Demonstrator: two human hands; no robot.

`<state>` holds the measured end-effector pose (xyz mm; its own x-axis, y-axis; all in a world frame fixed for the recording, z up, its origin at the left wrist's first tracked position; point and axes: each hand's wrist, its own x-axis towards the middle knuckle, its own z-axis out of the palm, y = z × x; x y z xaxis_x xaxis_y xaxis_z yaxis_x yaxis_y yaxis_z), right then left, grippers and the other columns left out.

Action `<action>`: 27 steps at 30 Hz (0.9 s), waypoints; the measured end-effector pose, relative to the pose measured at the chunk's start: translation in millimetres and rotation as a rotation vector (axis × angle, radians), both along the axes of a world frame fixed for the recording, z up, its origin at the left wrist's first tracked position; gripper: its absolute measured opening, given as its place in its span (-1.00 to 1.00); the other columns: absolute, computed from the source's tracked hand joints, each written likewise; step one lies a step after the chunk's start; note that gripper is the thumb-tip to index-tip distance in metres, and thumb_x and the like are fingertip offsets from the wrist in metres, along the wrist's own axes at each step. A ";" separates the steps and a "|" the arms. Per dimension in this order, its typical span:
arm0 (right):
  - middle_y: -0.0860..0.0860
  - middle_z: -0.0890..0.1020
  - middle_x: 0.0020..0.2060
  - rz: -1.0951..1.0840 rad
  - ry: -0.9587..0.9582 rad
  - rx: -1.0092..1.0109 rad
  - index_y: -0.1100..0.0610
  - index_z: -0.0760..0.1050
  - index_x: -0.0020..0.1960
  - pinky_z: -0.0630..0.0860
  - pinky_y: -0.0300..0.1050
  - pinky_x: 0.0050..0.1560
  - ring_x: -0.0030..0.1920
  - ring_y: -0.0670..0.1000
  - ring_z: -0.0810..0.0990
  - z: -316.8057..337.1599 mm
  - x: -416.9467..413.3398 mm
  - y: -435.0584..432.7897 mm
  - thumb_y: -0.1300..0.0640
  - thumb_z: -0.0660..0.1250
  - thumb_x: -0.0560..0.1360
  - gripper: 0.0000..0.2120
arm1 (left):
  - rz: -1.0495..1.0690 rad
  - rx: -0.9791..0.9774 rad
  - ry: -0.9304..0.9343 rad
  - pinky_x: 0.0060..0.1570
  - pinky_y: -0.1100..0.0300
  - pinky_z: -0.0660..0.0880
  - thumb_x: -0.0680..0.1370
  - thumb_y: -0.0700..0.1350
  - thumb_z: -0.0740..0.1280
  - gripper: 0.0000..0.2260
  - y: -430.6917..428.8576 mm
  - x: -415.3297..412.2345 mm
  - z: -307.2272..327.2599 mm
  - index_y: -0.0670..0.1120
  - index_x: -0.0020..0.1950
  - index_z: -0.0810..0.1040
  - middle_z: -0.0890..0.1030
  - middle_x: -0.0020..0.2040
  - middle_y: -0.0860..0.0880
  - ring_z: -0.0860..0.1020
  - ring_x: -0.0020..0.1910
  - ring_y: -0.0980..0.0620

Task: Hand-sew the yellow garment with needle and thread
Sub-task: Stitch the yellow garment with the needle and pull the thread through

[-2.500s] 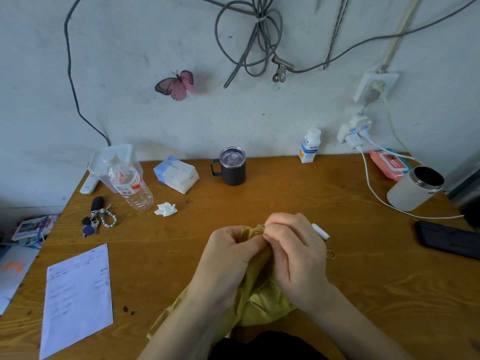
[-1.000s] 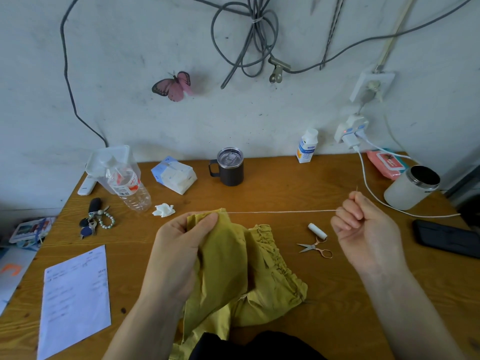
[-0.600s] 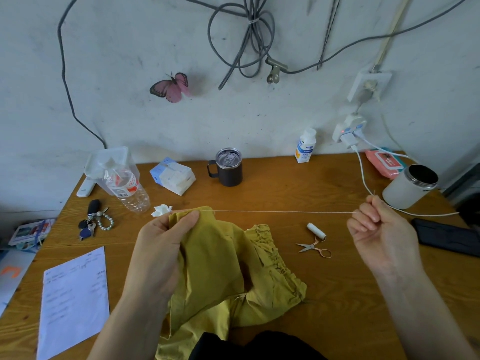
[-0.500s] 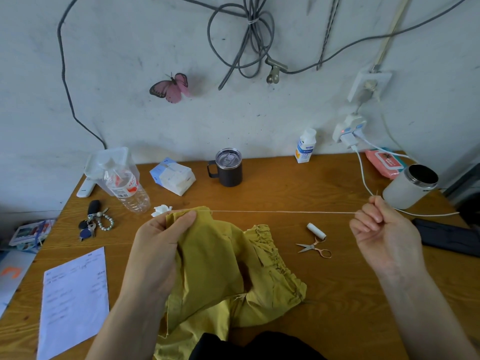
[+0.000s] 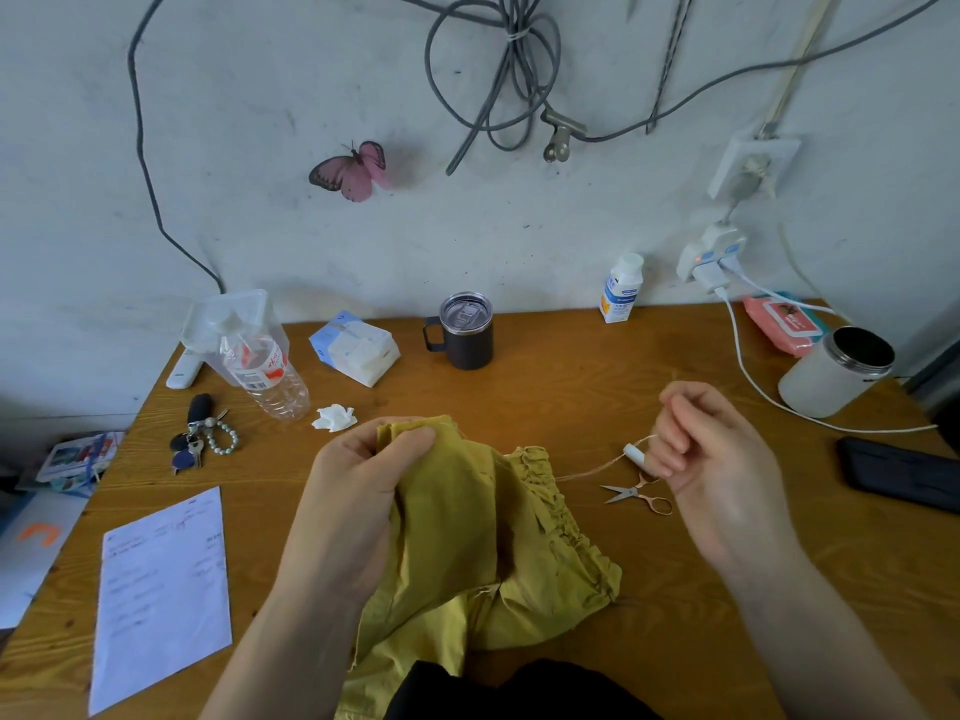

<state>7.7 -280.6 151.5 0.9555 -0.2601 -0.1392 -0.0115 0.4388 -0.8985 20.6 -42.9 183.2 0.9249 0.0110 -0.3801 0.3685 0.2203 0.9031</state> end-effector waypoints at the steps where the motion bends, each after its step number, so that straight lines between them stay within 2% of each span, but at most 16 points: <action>1: -0.06 0.38 -0.51 0.043 -0.027 -0.092 0.17 0.46 -0.17 0.30 -0.31 -0.48 -0.50 -0.11 0.30 2.6 -1.1 7.4 0.30 0.08 0.58 -0.76 | -0.015 -0.005 -0.001 -0.31 0.16 0.61 0.25 -0.06 0.44 -0.82 -1.3 -1.0 0.4 -0.13 -0.24 0.71 0.71 -0.22 -0.20 0.70 -0.26 -0.10; 4: -0.05 0.43 -0.49 0.169 -0.156 -0.500 0.11 0.49 -0.13 0.35 -0.31 -0.44 -0.47 -0.12 0.35 10.7 -5.0 28.9 0.28 0.13 0.57 -0.80 | -0.064 -0.018 0.000 -0.30 0.16 0.61 0.25 -0.06 0.43 -0.82 -4.9 -3.9 1.6 -0.13 -0.24 0.71 0.71 -0.21 -0.21 0.70 -0.25 -0.12; 6: -0.09 0.47 -0.44 0.242 -0.277 -0.740 0.06 0.50 -0.11 0.36 -0.30 -0.42 -0.45 -0.15 0.39 16.1 -7.2 42.0 0.19 0.19 0.55 -0.87 | -0.090 -0.026 -0.007 -0.30 0.14 0.61 0.25 -0.06 0.44 -0.82 -7.3 -5.7 2.8 -0.13 -0.25 0.71 0.71 -0.23 -0.21 0.69 -0.27 -0.11; 8: -0.17 0.50 -0.41 0.283 -0.378 -0.910 0.08 0.52 -0.10 0.35 -0.37 -0.39 -0.41 -0.15 0.45 19.8 -8.6 52.5 0.11 0.23 0.53 -0.89 | -0.116 -0.031 -0.021 -0.31 0.13 0.60 0.24 -0.06 0.45 -0.83 -9.6 -7.5 4.0 -0.13 -0.27 0.70 0.70 -0.27 -0.20 0.68 -0.31 -0.09; 10: -0.18 0.55 -0.36 0.287 -0.436 -1.018 0.12 0.56 -0.09 0.38 -0.40 -0.35 -0.35 -0.17 0.51 22.6 -8.8 59.7 0.13 0.26 0.52 -0.88 | -0.152 -0.021 -0.026 -0.29 0.13 0.60 0.24 -0.04 0.45 -0.82 -10.8 -9.1 5.6 -0.12 -0.26 0.70 0.70 -0.27 -0.18 0.68 -0.32 -0.07; 13: -0.07 0.63 -0.30 0.255 -0.454 -1.096 0.15 0.60 -0.08 0.52 -0.24 -0.32 -0.28 -0.15 0.58 24.4 -8.9 64.3 0.14 0.27 0.50 -0.85 | -0.190 -0.014 -0.035 -0.27 0.12 0.61 0.25 -0.02 0.44 -0.82 -11.7 -10.9 7.7 -0.10 -0.25 0.70 0.70 -0.26 -0.17 0.68 -0.30 -0.07; 15: -0.07 0.63 -0.30 0.239 -0.448 -1.106 0.14 0.60 -0.07 0.53 -0.17 -0.32 -0.28 -0.14 0.58 24.9 -9.1 64.9 0.13 0.27 0.50 -0.85 | -0.200 -0.017 -0.043 -0.28 0.15 0.60 0.27 -0.03 0.43 -0.84 -12.5 -11.3 8.7 -0.09 -0.26 0.70 0.70 -0.26 -0.16 0.68 -0.29 -0.06; 22: -0.10 0.62 -0.31 0.242 -0.423 -1.114 0.11 0.59 -0.08 0.51 -0.16 -0.33 -0.28 -0.14 0.58 27.1 -9.5 62.8 0.01 0.19 0.52 -0.75 | -0.211 -0.024 -0.053 -0.26 0.14 0.60 0.27 -0.05 0.44 -0.82 -11.8 -10.8 7.1 -0.11 -0.23 0.70 0.71 -0.24 -0.18 0.68 -0.28 -0.07; 27: -0.11 0.63 -0.31 0.251 -0.402 -1.131 0.11 0.60 -0.08 0.52 -0.16 -0.33 -0.28 -0.14 0.58 28.3 -9.6 62.5 0.09 0.26 0.51 -0.83 | -0.212 0.021 -0.078 -0.26 0.13 0.60 0.27 -0.02 0.44 -0.83 -12.1 -10.5 4.8 -0.08 -0.23 0.70 0.70 -0.27 -0.16 0.67 -0.30 -0.06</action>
